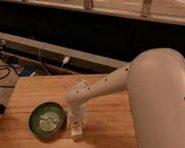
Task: Place the bottle in the ceramic bowl
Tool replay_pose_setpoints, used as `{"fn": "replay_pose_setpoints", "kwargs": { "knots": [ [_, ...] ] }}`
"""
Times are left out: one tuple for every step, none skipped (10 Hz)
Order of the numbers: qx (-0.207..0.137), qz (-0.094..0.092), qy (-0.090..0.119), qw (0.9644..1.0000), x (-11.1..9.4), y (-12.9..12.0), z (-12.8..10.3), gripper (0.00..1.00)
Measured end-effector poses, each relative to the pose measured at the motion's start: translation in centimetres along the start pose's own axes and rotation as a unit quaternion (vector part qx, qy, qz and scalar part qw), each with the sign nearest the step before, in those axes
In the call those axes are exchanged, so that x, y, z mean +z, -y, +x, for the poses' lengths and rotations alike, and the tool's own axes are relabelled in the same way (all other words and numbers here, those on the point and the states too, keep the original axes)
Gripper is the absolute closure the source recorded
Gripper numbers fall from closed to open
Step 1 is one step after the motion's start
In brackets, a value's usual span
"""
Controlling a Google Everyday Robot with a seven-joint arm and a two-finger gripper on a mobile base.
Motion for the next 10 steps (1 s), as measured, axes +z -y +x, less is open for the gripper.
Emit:
{"fn": "replay_pose_setpoints", "kwargs": {
  "knots": [
    [0.000,-0.006,0.008,0.9999,-0.7,0.2,0.1,1.00],
    [0.001,-0.006,0.017,0.9998,-1.7,0.4,0.1,1.00],
    [0.000,-0.001,0.033,0.9995,-3.5,0.2,0.2,1.00],
    [-0.005,0.005,0.049,0.9988,-5.6,-0.3,0.2,1.00],
    [-0.011,0.010,0.062,0.9980,-7.4,-0.6,0.3,1.00],
    [-0.022,0.019,0.080,0.9964,-9.9,-1.4,0.2,1.00],
    [-0.039,0.025,0.091,0.9948,-11.4,-2.6,0.0,1.00],
    [-0.056,0.030,0.097,0.9932,-12.4,-3.9,-0.3,1.00],
    [-0.079,0.032,0.100,0.9914,-12.9,-5.9,-0.9,1.00],
    [-0.098,0.032,0.099,0.9898,-12.8,-7.6,-1.4,1.00]
  ]
}}
